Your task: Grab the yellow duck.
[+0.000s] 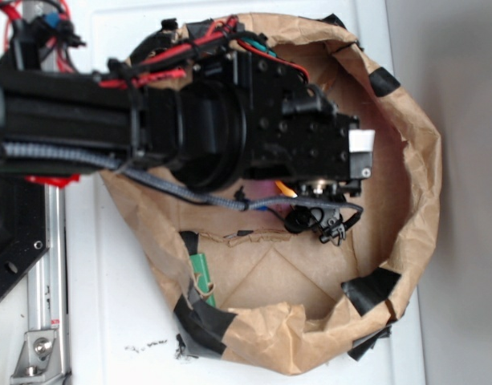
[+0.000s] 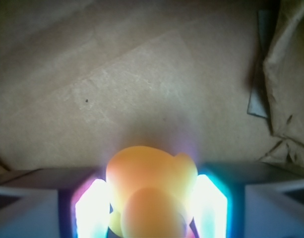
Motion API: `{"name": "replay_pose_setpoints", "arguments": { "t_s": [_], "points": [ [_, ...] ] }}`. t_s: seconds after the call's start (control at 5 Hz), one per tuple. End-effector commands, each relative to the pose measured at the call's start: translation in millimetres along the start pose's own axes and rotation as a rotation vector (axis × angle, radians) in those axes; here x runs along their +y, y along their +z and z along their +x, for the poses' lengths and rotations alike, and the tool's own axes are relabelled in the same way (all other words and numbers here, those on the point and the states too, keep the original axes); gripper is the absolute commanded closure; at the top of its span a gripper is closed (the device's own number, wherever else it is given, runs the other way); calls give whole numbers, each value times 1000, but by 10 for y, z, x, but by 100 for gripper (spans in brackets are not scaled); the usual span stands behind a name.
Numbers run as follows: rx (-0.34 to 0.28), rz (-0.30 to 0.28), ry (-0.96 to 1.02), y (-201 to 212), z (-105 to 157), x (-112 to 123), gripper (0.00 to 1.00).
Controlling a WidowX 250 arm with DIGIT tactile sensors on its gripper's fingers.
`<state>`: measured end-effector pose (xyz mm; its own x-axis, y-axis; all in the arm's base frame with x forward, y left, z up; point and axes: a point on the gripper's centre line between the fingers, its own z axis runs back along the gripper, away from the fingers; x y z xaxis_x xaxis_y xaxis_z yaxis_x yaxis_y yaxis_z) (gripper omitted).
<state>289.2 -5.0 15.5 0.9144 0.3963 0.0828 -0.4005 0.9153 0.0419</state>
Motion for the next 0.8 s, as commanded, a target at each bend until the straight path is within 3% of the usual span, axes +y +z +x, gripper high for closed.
{"name": "replay_pose_setpoints", "arguments": {
  "t_s": [0.0,0.4,0.6],
  "points": [
    [-98,-158,-228,831,75,-63,100],
    [-70,-134,-344,1834,-21,11,100],
    [-96,-159,-341,1922,-7,35,100]
  ]
}}
